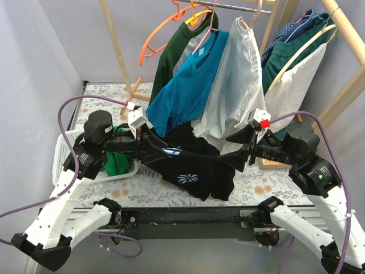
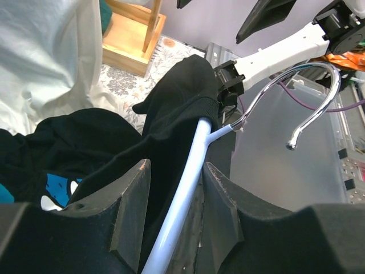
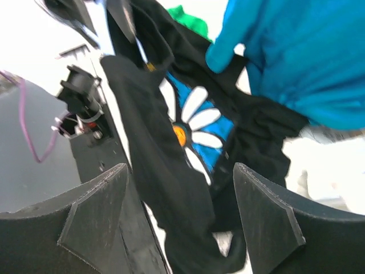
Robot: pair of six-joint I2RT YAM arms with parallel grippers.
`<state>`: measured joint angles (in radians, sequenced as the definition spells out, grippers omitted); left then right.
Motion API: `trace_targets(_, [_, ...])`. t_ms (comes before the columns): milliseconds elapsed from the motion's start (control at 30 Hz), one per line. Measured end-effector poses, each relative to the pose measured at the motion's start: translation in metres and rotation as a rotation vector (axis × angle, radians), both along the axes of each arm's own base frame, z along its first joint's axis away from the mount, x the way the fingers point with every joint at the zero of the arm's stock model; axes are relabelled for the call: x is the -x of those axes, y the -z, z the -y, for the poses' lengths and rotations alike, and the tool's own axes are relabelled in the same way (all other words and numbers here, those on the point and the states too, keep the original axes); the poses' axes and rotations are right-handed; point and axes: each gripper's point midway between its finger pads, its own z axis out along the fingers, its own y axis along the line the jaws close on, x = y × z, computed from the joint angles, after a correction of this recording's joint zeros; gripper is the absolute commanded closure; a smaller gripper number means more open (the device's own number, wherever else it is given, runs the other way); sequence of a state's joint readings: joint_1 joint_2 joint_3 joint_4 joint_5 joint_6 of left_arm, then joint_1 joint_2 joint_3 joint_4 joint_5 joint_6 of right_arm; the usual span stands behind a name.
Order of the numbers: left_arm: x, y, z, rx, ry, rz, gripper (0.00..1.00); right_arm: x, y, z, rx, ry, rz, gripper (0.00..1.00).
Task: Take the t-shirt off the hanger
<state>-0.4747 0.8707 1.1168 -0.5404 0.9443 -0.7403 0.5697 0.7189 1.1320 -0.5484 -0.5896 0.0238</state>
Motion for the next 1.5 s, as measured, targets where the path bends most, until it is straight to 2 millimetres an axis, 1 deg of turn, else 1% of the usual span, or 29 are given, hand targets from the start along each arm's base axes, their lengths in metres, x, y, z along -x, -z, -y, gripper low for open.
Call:
trace_targets(167, [0.005,-0.002,-0.007,-0.006,-0.035,0.019,1.00,0.002,0.015,0.010,0.064,0.026,0.001,0.18])
trace_targets(333, [0.000,-0.002,-0.009,-0.019,-0.075,0.020,1.00,0.006,0.032,0.012,0.107,0.008,-0.017,0.18])
trace_targets(467, [-0.005,-0.008,-0.012,-0.020,-0.110,0.033,1.00,0.008,0.048,0.014,0.142,-0.005,-0.048,0.18])
trace_targets(600, [-0.009,-0.014,-0.013,-0.015,-0.140,0.042,1.00,0.009,0.059,0.013,0.160,-0.017,-0.061,0.18])
trace_targets(667, [-0.009,-0.017,-0.014,-0.012,-0.146,0.042,1.00,0.009,0.069,0.014,0.172,-0.012,-0.073,0.18])
trace_targets(767, [-0.009,-0.022,-0.014,-0.006,-0.150,0.047,1.00,0.003,0.082,0.018,0.189,0.029,-0.078,0.18])
trace_targets(933, [-0.007,-0.027,-0.015,-0.002,-0.151,0.050,1.00,-0.020,0.096,0.022,0.200,0.142,-0.057,0.21])
trace_targets(1033, [-0.004,-0.026,-0.016,-0.006,-0.149,0.042,1.00,-0.033,0.101,0.023,0.209,0.189,-0.053,0.29])
trace_targets(1067, [-0.002,-0.025,-0.017,-0.007,-0.147,0.039,1.00,-0.036,0.101,0.022,0.206,0.198,-0.050,0.34])
trace_targets(1200, [0.005,-0.024,-0.020,-0.011,-0.142,0.031,1.00,-0.047,0.103,0.021,0.199,0.236,-0.046,0.41])
trace_targets(1233, [0.006,-0.024,-0.020,-0.011,-0.142,0.031,1.00,-0.048,0.104,0.022,0.198,0.244,-0.045,0.50])
trace_targets(1300, [0.010,-0.025,-0.022,-0.008,-0.143,0.036,1.00,-0.050,0.104,0.023,0.198,0.256,-0.041,0.65])
trace_targets(1333, [0.012,-0.026,-0.023,-0.006,-0.143,0.040,1.00,-0.051,0.103,0.023,0.196,0.261,-0.039,0.87])
trace_targets(1367, [0.013,-0.027,-0.024,-0.004,-0.144,0.044,1.00,-0.051,0.102,0.023,0.193,0.263,-0.038,0.96])
trace_targets(1400, [0.015,-0.028,-0.025,-0.003,-0.146,0.046,1.00,-0.052,0.102,0.023,0.191,0.265,-0.034,0.99])
trace_targets(1500, [0.017,-0.032,-0.028,-0.001,-0.154,0.058,1.00,-0.051,0.100,0.024,0.183,0.273,-0.038,0.99])
